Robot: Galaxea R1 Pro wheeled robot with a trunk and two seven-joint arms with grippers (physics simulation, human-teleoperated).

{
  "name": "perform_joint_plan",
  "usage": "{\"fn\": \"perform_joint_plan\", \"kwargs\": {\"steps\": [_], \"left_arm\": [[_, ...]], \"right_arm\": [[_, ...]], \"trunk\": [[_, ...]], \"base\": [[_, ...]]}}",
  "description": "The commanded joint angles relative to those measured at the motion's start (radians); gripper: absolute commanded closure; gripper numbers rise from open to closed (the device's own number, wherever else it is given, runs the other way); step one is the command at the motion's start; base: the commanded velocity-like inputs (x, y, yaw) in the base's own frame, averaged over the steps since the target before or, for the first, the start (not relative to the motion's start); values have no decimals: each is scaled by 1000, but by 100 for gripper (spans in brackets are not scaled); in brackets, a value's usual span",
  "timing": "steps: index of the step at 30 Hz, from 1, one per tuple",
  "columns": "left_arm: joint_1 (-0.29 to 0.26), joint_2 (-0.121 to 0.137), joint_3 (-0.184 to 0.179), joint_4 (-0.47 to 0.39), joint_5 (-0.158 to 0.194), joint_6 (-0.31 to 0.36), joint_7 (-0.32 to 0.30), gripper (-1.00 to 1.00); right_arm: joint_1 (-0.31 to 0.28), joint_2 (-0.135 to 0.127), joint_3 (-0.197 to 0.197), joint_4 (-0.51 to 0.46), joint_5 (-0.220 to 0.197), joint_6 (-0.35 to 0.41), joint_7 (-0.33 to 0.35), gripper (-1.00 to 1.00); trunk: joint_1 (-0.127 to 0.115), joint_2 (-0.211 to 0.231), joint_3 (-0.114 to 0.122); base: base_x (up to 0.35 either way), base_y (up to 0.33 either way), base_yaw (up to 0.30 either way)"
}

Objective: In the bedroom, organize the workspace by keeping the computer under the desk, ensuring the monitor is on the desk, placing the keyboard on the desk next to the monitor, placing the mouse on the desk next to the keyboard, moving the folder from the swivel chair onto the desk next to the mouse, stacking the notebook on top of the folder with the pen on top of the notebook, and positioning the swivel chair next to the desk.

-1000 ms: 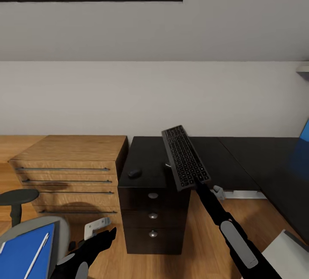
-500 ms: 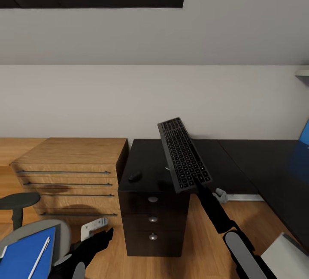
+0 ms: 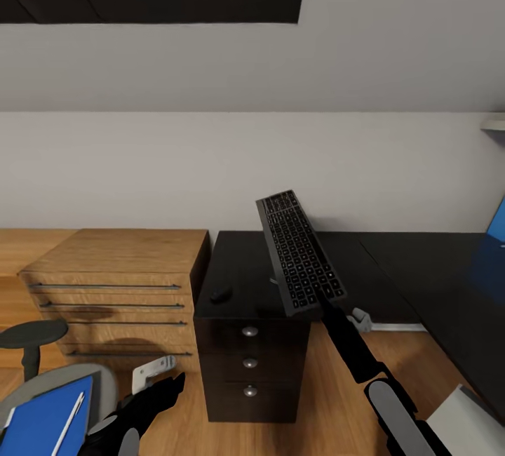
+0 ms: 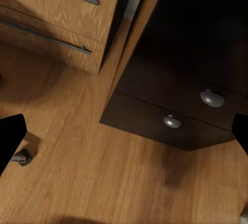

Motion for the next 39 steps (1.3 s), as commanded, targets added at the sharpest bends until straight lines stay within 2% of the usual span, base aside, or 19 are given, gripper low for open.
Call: {"fn": "perform_joint_plan", "kwargs": {"steps": [1,10,36,39], "left_arm": [[0,-1,1,-2,11,3,8,-100],[0,-1,1,-1,11,2,11,-100],[0,-1,1,-1,11,2,11,-100],[0,-1,1,-1,11,1,11,-100]], "right_arm": [[-1,-1,2,0,-11,-2,4,100],[-1,-1,2,3,-7,-2,2,100],[-1,-1,2,6,-4,-2,2,100],[-1,-1,2,6,-4,-2,2,100]], "trunk": [[-4,7,2],[-38,70,31],[-138,252,112],[-138,252,112]], "base": [[0,0,0],[-61,0,0],[-332,-24,0],[-324,-70,0]]}}
